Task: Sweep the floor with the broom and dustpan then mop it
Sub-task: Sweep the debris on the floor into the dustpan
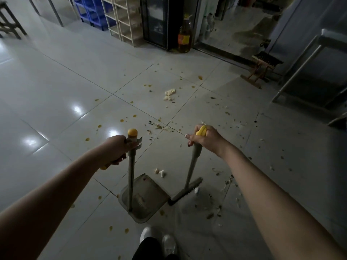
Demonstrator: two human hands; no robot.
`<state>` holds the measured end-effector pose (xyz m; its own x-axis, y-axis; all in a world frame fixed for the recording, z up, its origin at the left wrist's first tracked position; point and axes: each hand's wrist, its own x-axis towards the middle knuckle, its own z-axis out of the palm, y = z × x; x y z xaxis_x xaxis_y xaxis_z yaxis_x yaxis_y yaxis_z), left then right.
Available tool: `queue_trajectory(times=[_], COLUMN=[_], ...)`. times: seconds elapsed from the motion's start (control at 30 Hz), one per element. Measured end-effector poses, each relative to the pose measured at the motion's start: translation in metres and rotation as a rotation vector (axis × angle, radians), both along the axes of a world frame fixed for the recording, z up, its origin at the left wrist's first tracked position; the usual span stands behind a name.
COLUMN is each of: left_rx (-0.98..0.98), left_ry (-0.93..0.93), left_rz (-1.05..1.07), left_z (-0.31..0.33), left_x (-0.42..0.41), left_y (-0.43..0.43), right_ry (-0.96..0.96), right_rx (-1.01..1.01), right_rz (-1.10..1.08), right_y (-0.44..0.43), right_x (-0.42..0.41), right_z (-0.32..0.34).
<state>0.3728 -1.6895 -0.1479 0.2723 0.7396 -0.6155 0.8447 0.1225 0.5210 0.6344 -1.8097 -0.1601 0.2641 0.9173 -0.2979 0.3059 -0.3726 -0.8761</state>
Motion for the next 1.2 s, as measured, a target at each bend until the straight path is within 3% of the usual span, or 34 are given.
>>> queue_trajectory(times=[0.27, 0.63, 0.7, 0.9, 1.07, 1.2], left_rx=[-0.057, -0.134, -0.145, -0.172, -0.146, -0.151], left_ry=[-0.015, -0.025, -0.036, -0.045, -0.027, -0.019], left_rz=[-0.127, -0.153, -0.141, -0.132, -0.166, -0.168], left_z=[-0.015, -0.042, -0.043, -0.045, -0.046, -0.047], left_x=[0.004, -0.005, -0.006, -0.011, -0.017, -0.018], left_y=[0.036, 0.065, 0.069, 0.073, 0.076, 0.076], right_ry=[-0.005, -0.149, -0.017, 0.751, 1.103, 1.207], right_rx=[-0.271, -0.447, -0.475, -0.353, -0.269, -0.261], right_rz=[0.217, 0.200, 0.130, -0.182, -0.274, -0.478], right_y=[0.018, 0.027, 0.025, 0.009, -0.005, -0.003], right_x=[0.000, -0.018, -0.020, -0.020, -0.019, -0.024], right_z=[-0.027, -0.051, -0.053, -0.072, -0.082, -0.087])
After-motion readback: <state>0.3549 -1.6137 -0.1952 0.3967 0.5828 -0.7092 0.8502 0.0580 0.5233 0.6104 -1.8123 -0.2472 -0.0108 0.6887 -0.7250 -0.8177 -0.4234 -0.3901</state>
